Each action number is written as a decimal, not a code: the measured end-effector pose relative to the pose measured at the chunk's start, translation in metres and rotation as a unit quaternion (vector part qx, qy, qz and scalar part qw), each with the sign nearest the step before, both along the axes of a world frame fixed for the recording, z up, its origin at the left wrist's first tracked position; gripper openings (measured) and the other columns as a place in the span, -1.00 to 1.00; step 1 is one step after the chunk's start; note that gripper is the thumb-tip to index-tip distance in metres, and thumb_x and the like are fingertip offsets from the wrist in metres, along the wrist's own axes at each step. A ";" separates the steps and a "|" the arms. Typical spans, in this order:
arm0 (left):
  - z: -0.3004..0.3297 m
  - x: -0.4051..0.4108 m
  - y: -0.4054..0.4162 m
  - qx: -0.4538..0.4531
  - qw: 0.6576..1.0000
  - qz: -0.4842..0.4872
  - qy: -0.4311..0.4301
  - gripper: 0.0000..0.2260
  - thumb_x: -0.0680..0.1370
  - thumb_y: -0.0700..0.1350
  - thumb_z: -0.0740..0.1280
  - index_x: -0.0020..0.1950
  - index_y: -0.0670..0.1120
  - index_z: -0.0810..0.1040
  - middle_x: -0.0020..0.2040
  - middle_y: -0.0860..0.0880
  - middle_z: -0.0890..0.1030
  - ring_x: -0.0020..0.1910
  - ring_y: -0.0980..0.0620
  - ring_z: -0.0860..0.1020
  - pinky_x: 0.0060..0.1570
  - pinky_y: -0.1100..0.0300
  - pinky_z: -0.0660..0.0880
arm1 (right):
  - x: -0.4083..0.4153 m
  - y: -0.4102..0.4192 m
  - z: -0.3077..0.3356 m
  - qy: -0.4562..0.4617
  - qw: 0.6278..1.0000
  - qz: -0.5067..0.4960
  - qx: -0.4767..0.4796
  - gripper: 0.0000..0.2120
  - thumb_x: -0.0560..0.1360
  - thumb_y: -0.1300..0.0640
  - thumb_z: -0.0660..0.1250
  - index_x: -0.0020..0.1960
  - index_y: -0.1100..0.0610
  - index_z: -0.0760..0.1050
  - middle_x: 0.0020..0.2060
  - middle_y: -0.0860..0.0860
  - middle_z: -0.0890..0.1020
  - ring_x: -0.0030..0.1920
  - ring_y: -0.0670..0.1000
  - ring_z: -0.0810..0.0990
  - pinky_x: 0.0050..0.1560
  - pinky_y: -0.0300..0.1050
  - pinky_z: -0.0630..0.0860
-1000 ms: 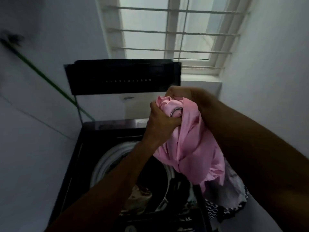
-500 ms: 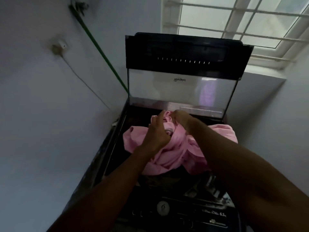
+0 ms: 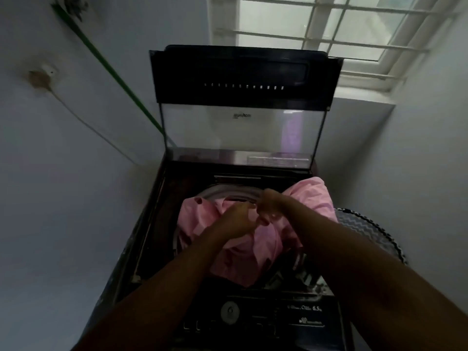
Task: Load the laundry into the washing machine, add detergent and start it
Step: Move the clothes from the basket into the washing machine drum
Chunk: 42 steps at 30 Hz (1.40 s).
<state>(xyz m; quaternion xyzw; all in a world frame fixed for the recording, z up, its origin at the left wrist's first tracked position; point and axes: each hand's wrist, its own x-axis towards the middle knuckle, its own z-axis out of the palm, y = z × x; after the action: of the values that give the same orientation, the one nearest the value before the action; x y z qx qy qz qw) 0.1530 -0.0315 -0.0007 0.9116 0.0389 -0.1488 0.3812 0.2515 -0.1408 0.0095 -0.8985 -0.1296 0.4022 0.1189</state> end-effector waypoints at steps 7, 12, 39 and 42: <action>0.014 0.038 -0.054 -0.068 0.997 0.032 -0.008 -0.55 0.46 -0.23 0.38 0.35 -0.06 0.47 0.22 -0.05 0.40 -0.02 -0.11 0.61 -0.33 0.02 0.64 | 0.034 -0.062 0.010 -0.219 0.974 -0.032 0.051 -0.79 0.43 0.14 0.34 0.01 0.15 0.67 -0.01 0.10 0.68 0.08 0.14 0.62 0.08 -0.08 0.52; 0.011 0.058 -0.105 -0.013 0.998 -0.027 -0.061 -0.46 0.41 -0.19 0.46 0.38 -0.03 0.47 0.31 -0.11 0.40 0.29 -0.09 0.45 0.28 0.11 0.41 | 0.037 -0.138 -0.003 -0.277 0.944 -0.174 0.045 -0.49 0.40 0.02 0.43 0.30 0.04 0.42 0.25 0.13 0.39 0.30 0.20 0.34 0.29 0.13 0.40; -0.011 0.078 -0.187 0.039 0.991 0.000 -0.124 -0.46 0.31 0.05 0.45 0.27 -0.09 0.54 0.17 -0.10 0.54 0.14 -0.09 0.50 0.21 -0.04 0.45 | 0.018 -0.168 -0.027 -0.149 0.935 -0.293 0.135 -0.72 0.60 0.08 0.15 0.20 0.25 0.35 0.16 0.24 0.57 0.19 0.27 0.54 0.05 -0.02 0.41; -0.007 0.069 -0.182 0.028 0.991 0.014 -0.127 -0.56 0.42 -0.02 0.41 0.24 -0.16 0.51 0.15 -0.12 0.52 0.14 -0.09 0.48 0.20 0.02 0.44 | 0.012 -0.159 -0.017 -0.209 0.937 -0.261 0.105 -0.73 0.60 0.07 0.12 0.13 0.23 0.46 0.11 0.20 0.61 0.16 0.24 0.56 0.10 0.01 0.45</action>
<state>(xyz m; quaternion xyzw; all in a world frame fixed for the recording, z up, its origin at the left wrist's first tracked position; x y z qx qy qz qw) 0.2220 -0.2132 -0.0074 0.9329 0.0069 -0.0249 0.3591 0.2635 -0.2999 -0.0074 -0.9470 0.0461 0.1447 0.2832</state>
